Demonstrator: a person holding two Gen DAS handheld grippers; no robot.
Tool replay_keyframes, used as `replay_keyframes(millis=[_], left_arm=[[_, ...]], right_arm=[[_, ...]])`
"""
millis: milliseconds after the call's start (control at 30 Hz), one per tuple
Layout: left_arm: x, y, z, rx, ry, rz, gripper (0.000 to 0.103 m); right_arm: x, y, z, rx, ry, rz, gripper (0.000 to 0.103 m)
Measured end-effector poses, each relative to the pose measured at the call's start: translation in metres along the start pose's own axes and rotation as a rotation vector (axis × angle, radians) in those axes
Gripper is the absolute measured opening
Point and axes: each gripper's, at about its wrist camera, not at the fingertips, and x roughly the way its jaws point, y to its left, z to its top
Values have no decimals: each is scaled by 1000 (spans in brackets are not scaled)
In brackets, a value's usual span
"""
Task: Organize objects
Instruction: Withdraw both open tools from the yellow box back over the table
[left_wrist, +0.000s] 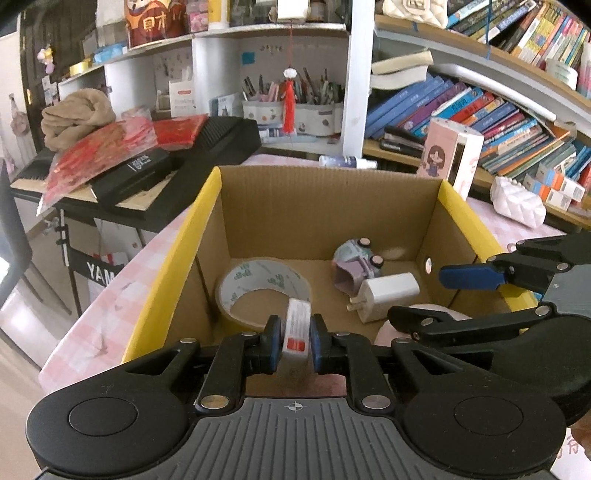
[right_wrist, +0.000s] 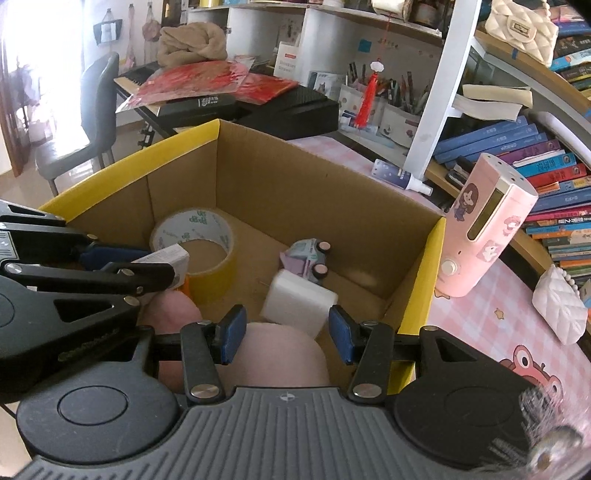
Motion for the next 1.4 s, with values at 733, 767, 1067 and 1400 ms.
replay_keyframes(millis=[733, 767, 1067, 1400], left_arm=[[-90, 9, -34, -19, -175, 29, 75], [-92, 10, -38, -21, -171, 32, 75], [-115, 20, -71, -26, -125, 43, 82], [-137, 23, -104, 23, -68, 49, 85]], right_arm=[[-103, 7, -44, 197, -207, -212, 59], [-106, 8, -48, 209, -205, -220, 60], [-128, 34, -83, 307, -147, -274, 69], [-145, 69, -116, 347, -70, -304, 80]])
